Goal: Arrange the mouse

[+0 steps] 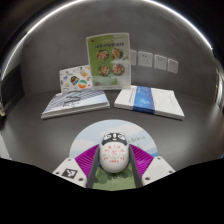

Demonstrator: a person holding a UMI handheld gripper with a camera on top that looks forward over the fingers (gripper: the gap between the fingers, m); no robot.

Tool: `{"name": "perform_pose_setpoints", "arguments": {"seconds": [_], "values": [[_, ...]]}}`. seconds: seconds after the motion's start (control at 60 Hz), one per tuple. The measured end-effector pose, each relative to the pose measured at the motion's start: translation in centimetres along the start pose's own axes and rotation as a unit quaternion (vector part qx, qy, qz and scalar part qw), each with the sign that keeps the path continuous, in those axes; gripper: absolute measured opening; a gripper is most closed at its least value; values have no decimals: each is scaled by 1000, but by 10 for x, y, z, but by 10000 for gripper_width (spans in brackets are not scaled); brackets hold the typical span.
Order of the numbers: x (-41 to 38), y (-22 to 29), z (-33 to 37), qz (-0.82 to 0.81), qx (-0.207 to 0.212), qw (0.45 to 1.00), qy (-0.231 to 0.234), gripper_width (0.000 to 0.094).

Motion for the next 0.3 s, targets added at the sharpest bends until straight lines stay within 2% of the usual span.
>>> {"name": "perform_pose_setpoints", "arguments": {"seconds": [0.017,0.1,0.133,0.233,0.3], "values": [[0,-1,1,1,-5,1000,3,640],[-1,-3,18,2,-3,1000,29,898],[-2,-3,28,-3,4,999,36,827],[-2,-11,66,-22,14,998,63,836],[1,-23,94,-41,16,997,64,834]]}}
Point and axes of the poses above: the point between the fingertips, and its own axes, seen from behind it with the camera up: x to the right, y up, z backward, against the way the camera looks, the point moved 6 cm from there along z, backward, against the way the camera looks, and after that the axes turned 11 degrees about y, right-handed, at the moved point
